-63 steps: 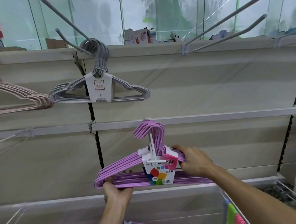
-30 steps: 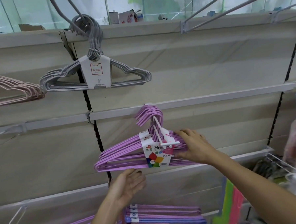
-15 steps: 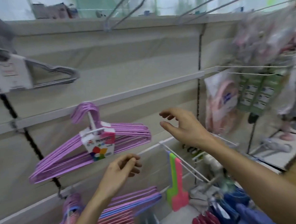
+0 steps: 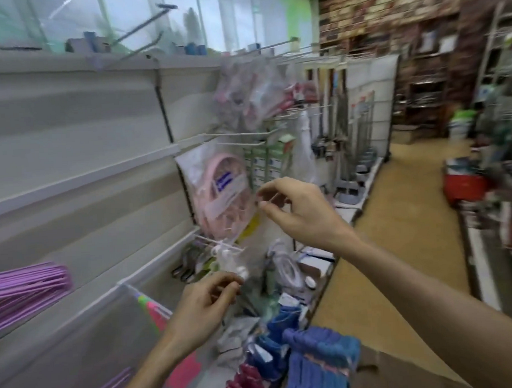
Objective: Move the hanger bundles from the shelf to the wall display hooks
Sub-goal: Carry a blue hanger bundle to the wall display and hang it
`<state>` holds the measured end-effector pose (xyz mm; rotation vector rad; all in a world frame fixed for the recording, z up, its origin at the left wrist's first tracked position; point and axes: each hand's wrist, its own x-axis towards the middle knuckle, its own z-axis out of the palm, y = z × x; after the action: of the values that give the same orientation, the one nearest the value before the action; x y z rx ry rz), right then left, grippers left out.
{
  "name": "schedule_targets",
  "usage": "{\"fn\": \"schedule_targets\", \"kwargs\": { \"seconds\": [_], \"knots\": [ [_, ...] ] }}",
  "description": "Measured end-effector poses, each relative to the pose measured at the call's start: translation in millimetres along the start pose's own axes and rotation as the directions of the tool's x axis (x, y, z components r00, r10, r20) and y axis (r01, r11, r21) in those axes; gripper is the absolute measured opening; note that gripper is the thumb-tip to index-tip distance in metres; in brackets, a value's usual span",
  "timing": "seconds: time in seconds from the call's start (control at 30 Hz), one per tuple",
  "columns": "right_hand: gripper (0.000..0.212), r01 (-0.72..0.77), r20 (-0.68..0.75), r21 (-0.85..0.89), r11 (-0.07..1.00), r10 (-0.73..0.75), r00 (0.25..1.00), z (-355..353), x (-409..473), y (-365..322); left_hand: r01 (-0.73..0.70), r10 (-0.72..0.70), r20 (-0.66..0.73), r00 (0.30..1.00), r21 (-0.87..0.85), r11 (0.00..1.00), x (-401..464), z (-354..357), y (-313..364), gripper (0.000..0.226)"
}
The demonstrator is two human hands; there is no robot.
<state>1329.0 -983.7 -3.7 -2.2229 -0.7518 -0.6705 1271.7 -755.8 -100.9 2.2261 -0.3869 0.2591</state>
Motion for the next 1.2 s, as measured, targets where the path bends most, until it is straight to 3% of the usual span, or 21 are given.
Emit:
{"fn": "schedule_targets", "kwargs": {
  "seconds": [0.27,0.53,0.87,1.2],
  "knots": [
    [0.02,-0.195,-0.154,-0.093,0.976,0.179,0.972,-94.7,-52.4,81.6,-0.139,0.141,0.204,0.969,-0.021,0.99,51.0,101.8,54.1,0.013],
    [0.018,-0.379,-0.243,-0.12,0.918,0.343,0.907,-121.8,-85.7,136.2,-0.213,0.232,0.34,0.911,-0.092,0.973,105.1,164.9,58.2,0.014],
    [0.023,-0.61,-0.252,-0.15,0.778,0.567,0.784,-79.7,-109.7,241.0,-0.134,0.186,0.477,0.859,-0.14,0.981,186.3,239.9,-9.4,0.015],
    [0.025,-0.775,-0.118,-0.133,0.617,0.767,0.631,5.6,-166.7,369.5,0.028,0.039,0.498,0.866,-0.127,0.992,239.0,322.4,-88.2,0.018]
  ]
}}
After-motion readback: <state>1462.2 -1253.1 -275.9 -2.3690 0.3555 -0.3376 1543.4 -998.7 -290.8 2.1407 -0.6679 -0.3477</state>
